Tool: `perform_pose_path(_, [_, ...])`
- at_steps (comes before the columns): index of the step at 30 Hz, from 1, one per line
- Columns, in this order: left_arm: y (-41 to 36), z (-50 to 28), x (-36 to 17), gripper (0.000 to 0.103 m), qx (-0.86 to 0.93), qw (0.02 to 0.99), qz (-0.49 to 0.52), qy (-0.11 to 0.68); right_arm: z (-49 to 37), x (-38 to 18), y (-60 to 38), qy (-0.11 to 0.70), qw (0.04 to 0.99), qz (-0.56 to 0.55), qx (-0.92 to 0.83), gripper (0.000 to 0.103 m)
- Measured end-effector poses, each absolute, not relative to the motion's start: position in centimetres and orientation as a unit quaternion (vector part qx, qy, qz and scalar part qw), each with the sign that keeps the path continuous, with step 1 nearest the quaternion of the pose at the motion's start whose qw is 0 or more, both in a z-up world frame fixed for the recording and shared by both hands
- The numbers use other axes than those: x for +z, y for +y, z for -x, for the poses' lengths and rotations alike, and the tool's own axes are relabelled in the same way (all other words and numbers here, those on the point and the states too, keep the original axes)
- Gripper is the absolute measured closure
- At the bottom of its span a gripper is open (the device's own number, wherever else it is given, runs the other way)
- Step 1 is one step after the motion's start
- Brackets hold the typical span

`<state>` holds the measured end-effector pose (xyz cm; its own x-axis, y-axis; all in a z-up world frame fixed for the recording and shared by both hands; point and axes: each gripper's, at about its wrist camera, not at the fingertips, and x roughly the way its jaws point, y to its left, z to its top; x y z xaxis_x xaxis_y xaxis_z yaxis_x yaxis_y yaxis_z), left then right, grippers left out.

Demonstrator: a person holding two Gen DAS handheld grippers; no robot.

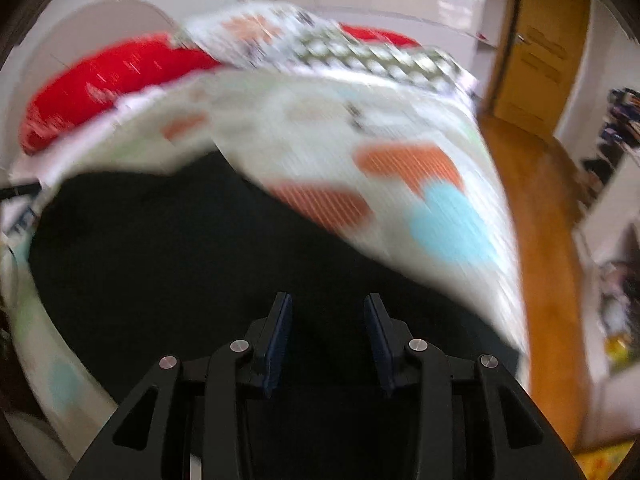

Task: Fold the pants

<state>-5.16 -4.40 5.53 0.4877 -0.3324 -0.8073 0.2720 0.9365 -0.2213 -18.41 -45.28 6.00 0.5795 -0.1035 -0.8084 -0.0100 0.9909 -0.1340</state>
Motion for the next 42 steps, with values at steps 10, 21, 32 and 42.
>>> perform_pose_path(10, [-5.0,3.4,3.5,0.015,-0.151,0.858,0.027,0.49,21.1,8.5,-45.8,0.432,0.901,-0.005,0.023,0.061])
perform_pose_path(21, [-3.6,6.3,5.4,0.015,-0.141,0.867,0.036,0.476,9.0,10.1,-26.7,0.368,0.887,0.058,0.273,0.051])
perform_pose_path(32, [-3.2,5.6,3.1,0.015,-0.126,0.854,0.042,0.503,2.6,4.3,-16.1,0.42,0.831,0.149,0.332,0.078])
perform_pose_path(42, [-3.3,5.0,2.5,0.015,-0.123,0.853,0.05,0.505,0.3,4.1,-15.9,0.419,0.852,0.09,0.301,0.102])
